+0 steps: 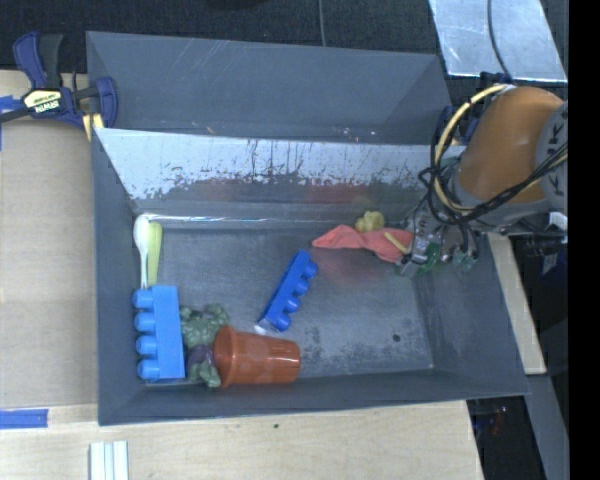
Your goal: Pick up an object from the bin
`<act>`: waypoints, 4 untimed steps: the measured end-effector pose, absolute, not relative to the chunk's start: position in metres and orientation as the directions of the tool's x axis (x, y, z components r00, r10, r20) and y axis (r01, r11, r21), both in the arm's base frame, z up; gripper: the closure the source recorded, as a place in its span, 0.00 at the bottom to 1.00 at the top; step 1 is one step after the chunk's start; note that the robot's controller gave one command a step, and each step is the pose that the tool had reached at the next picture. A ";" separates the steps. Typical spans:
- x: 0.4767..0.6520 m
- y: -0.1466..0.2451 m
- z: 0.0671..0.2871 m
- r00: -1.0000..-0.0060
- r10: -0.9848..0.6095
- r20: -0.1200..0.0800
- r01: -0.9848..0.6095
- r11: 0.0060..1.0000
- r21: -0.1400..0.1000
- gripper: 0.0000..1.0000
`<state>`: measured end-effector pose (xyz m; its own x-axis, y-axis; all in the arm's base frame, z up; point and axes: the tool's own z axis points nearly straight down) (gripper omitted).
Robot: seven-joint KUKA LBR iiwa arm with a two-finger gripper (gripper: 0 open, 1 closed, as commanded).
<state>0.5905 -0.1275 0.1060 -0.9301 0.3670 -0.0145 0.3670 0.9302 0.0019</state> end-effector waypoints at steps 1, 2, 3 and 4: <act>0.591 -0.128 0.117 -0.930 0.366 -0.019 0.366 0.931 0.002 1.00; 0.589 -0.128 0.137 -0.931 0.366 -0.011 0.366 0.931 0.001 1.00; 0.592 -0.129 0.164 -0.931 0.365 -0.021 0.365 0.931 0.003 1.00; 0.589 -0.128 0.187 -0.931 0.364 -0.010 0.364 0.931 0.001 1.00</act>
Offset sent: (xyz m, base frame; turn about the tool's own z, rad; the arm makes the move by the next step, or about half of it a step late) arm 0.0008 -0.0004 0.0729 -0.0007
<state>0.5895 -0.1281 0.1867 -0.9312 0.3644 -0.0102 0.3644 0.9312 0.0014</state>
